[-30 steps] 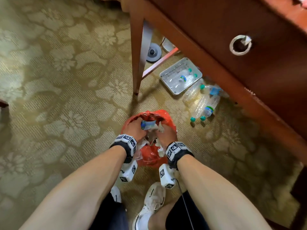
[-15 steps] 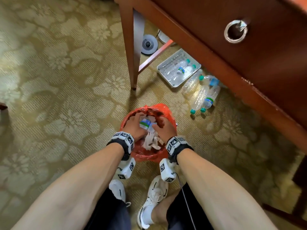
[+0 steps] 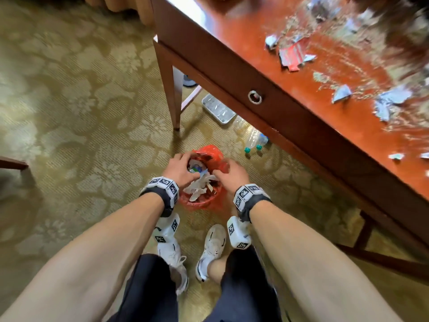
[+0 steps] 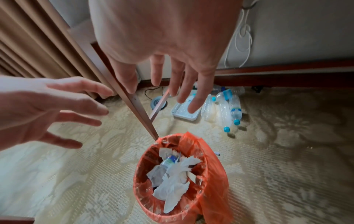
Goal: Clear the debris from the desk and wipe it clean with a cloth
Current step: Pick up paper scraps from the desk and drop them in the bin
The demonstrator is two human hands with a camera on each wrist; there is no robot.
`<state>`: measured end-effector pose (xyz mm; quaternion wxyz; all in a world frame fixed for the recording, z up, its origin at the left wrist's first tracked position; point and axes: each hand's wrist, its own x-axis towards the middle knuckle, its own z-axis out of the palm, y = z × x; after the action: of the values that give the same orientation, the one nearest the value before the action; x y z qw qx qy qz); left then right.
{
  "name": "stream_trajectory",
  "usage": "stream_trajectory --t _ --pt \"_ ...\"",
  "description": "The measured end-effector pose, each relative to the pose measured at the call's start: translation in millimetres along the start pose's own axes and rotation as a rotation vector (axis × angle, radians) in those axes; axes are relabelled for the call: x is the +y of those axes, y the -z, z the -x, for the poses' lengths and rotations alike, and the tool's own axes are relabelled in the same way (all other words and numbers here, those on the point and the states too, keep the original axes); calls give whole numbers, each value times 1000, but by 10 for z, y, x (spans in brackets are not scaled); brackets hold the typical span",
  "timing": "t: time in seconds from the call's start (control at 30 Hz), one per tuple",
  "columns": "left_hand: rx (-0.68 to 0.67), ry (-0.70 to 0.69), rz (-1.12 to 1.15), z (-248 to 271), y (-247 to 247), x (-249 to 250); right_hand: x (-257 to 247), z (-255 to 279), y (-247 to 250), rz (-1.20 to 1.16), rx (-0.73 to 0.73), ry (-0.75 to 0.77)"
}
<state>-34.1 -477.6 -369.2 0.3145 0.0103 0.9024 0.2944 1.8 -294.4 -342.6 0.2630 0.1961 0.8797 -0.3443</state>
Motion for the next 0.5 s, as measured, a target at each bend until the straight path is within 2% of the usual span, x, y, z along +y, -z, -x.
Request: stream_trajectory --t 0.33,0.5 --pt "74 -154 10 1102 1097 997 -701 1319 1182 84 177 -77" --pt "46 -216 -65 1331 1410 1605 -673 1823 1829 57 320 -130"
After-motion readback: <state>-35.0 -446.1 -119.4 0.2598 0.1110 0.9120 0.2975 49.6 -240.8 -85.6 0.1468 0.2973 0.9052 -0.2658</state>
